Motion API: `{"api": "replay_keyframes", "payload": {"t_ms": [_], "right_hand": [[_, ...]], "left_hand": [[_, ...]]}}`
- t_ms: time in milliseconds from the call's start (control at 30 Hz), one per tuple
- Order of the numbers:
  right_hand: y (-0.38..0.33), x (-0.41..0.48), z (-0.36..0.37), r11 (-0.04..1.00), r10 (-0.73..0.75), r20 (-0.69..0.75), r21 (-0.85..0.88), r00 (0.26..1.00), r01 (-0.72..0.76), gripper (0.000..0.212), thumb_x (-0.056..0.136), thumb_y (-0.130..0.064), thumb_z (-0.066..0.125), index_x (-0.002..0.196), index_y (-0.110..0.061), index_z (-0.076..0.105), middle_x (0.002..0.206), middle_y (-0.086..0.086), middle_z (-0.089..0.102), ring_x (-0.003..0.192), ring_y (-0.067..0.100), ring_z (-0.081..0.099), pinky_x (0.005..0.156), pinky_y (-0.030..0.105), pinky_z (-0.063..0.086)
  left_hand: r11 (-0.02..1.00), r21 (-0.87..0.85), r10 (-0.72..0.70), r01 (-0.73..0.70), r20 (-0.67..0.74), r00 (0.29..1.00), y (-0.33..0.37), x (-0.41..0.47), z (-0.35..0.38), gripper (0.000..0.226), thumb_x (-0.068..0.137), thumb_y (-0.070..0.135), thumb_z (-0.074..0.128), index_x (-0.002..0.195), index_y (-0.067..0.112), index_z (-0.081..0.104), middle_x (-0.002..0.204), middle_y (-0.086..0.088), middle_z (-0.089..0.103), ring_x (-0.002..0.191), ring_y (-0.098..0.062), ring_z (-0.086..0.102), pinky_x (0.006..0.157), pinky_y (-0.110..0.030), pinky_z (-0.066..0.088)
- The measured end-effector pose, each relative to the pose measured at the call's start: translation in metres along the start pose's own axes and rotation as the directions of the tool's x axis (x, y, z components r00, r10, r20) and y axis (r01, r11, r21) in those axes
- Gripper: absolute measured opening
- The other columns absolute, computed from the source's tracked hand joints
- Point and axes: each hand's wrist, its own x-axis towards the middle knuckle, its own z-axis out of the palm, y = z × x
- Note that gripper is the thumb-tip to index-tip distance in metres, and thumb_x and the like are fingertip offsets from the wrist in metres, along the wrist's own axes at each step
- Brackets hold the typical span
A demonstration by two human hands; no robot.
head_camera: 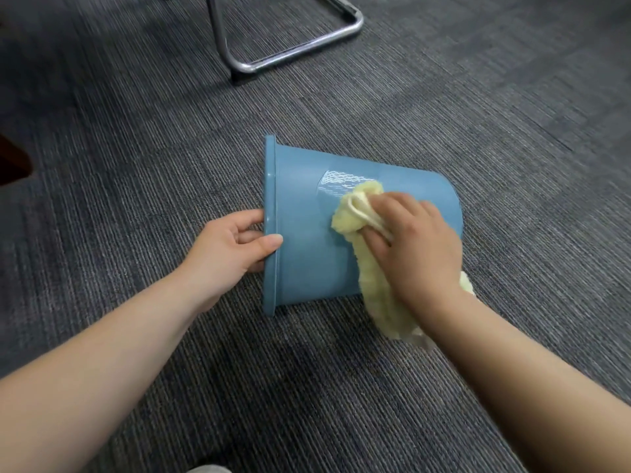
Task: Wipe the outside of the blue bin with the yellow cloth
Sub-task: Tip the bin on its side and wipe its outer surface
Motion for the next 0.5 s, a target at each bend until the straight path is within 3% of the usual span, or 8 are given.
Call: {"api": "replay_keyframes", "payload": {"t_ms": [167, 267, 333, 400, 500], "right_hand": [[-0.015, -0.023, 0.010, 0.971, -0.229, 0.033, -0.064, 0.973, 0.230, 0.030, 0.060, -0.021, 0.072, 0.088, -0.012, 0.065, 0.088, 0.011, 0.070, 0.064, 0.030, 0.061, 0.048, 0.028, 0.046], [-0.016, -0.027, 0.011, 0.959, -0.272, 0.071, -0.059, 0.960, 0.276, 0.035, 0.057, -0.021, 0.078, 0.088, -0.013, 0.065, 0.086, 0.008, 0.070, 0.060, 0.028, 0.060, 0.046, 0.024, 0.044], [-0.007, -0.023, 0.007, 0.970, -0.231, 0.060, -0.059, 0.971, 0.235, 0.029, 0.065, -0.024, 0.070, 0.092, -0.013, 0.064, 0.091, 0.008, 0.070, 0.067, 0.030, 0.061, 0.050, 0.029, 0.046], [0.007, -0.017, 0.003, 0.995, -0.091, 0.035, -0.030, 0.995, 0.093, 0.027, 0.073, -0.024, 0.064, 0.098, -0.013, 0.061, 0.102, 0.008, 0.067, 0.083, 0.032, 0.058, 0.059, 0.033, 0.043], [0.030, -0.012, 0.001, 0.995, 0.086, -0.036, -0.056, 0.996, -0.088, 0.029, 0.079, -0.028, 0.058, 0.105, -0.016, 0.057, 0.113, 0.005, 0.060, 0.098, 0.030, 0.050, 0.060, 0.031, 0.022]], "left_hand": [[1.000, 0.006, 0.001, -0.001, 0.039, 0.999, -0.005, -0.007, 0.000, 0.031, 0.082, 0.001, 0.052, 0.087, 0.031, 0.060, 0.064, 0.020, 0.071, 0.066, 0.002, 0.066, 0.055, -0.014, 0.052], [1.000, -0.001, -0.002, 0.002, 0.034, 0.999, -0.005, -0.008, 0.001, 0.033, 0.081, 0.001, 0.053, 0.091, 0.033, 0.058, 0.065, 0.019, 0.071, 0.066, 0.001, 0.066, 0.052, -0.013, 0.050], [1.000, 0.002, 0.002, -0.003, 0.021, 1.000, -0.005, -0.006, 0.001, 0.037, 0.081, 0.002, 0.054, 0.093, 0.037, 0.055, 0.065, 0.018, 0.071, 0.065, 0.000, 0.067, 0.052, -0.014, 0.051], [1.000, 0.018, 0.012, -0.012, 0.004, 1.000, -0.004, -0.005, 0.000, 0.039, 0.081, 0.004, 0.055, 0.095, 0.040, 0.052, 0.065, 0.018, 0.071, 0.064, 0.000, 0.066, 0.052, -0.014, 0.051], [1.000, 0.019, 0.009, -0.009, -0.016, 1.000, -0.005, -0.003, 0.001, 0.042, 0.081, 0.004, 0.055, 0.101, 0.039, 0.049, 0.063, 0.018, 0.071, 0.062, 0.001, 0.065, 0.052, -0.014, 0.051]]}}
